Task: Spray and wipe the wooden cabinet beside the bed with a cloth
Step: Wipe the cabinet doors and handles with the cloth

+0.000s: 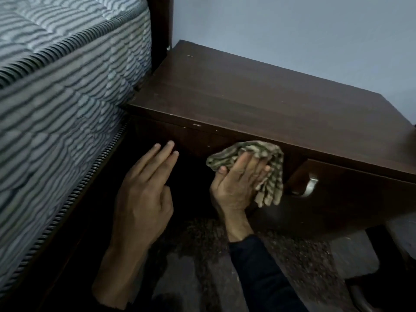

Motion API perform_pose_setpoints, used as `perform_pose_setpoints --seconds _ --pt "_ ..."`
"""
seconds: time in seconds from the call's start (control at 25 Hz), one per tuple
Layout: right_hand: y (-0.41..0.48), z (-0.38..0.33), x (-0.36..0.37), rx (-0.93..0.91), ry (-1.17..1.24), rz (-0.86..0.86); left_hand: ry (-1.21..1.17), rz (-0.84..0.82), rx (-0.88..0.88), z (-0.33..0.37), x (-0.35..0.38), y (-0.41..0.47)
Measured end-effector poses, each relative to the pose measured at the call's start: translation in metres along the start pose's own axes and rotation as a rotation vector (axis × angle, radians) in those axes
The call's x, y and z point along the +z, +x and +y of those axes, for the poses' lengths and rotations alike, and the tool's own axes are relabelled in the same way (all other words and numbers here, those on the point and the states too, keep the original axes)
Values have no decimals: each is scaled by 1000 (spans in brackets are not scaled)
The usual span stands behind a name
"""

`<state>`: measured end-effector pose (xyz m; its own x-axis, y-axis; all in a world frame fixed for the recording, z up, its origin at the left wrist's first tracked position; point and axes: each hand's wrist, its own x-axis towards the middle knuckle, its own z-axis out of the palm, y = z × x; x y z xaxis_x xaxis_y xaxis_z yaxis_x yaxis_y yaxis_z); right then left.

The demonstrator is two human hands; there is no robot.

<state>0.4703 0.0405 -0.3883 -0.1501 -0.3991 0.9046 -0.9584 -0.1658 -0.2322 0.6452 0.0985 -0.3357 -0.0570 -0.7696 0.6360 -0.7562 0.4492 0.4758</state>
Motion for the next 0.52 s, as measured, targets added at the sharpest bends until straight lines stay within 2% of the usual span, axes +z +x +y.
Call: perform_pose_setpoints --seconds 0.08,0.12,0.2,0.28,0.32,0.36,0.48,0.52 --pt "5 -13 15 61 21 58 -71 113 -54 -3 2 -6" --pt "10 -23 24 28 11 57 -102 187 -89 -4 3 -9" --pt "8 -54 43 -205 -6 -57 -148 348 -162 -8 2 -11" --pt "-9 -65 54 -496 -38 -271 -186 449 -198 -11 2 -12" --pt "-15 -58 51 -573 -52 -355 -200 455 -207 -14 2 -14" --pt "-27 -37 45 -610 -75 -339 -204 436 -215 -17 4 -16" --pt "-40 28 1 -550 -146 -373 -188 320 -249 -19 14 -29" --pt "-30 35 -2 -549 -123 -321 -181 272 -260 -19 21 -34"
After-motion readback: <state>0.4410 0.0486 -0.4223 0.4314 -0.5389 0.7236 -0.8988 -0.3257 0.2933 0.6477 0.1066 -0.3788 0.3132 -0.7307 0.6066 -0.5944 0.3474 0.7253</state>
